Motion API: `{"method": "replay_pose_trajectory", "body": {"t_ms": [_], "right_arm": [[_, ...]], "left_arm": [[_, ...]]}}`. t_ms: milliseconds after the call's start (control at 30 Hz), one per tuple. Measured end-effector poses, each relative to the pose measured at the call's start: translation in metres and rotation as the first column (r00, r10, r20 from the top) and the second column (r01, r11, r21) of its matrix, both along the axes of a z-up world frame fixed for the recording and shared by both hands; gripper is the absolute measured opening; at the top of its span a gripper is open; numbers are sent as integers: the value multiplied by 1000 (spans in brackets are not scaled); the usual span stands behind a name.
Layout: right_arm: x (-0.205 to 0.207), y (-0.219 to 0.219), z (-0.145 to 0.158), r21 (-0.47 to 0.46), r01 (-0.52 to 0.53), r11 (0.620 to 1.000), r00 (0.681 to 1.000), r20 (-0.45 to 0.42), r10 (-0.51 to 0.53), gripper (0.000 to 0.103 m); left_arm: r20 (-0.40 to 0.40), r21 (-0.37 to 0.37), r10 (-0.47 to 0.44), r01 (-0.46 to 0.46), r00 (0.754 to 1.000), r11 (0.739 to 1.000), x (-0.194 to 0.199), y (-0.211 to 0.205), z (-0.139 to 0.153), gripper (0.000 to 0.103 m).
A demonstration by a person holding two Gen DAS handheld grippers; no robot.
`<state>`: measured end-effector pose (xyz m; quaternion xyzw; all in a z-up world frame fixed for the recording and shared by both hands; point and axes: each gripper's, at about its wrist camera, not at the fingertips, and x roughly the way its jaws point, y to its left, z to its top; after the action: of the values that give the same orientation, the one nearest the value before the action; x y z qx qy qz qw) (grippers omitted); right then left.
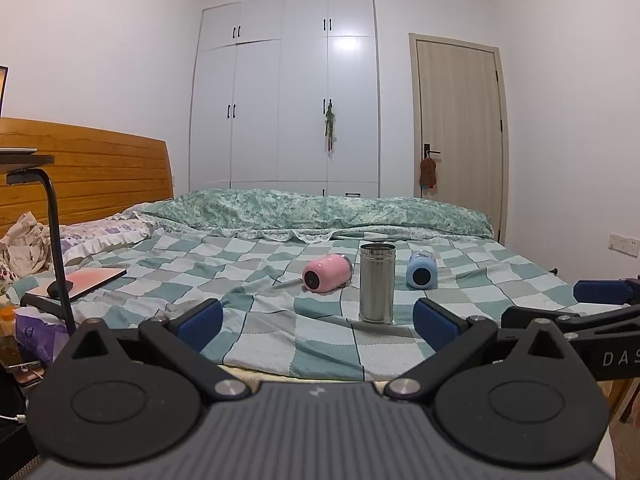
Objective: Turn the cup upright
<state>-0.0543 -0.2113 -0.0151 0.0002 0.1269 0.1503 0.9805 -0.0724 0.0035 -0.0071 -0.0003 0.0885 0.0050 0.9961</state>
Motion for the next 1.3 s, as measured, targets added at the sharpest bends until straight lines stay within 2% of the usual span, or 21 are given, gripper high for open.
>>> {"method": "replay_pose_trajectory", "body": {"t_ms": [1300], "right_arm": [[0,-1,-3,-2,0,1000,1000,-5,0,103]], "left_arm": [[-12,-10,1,-1,1000,1000,3,2,-2,103]]}}
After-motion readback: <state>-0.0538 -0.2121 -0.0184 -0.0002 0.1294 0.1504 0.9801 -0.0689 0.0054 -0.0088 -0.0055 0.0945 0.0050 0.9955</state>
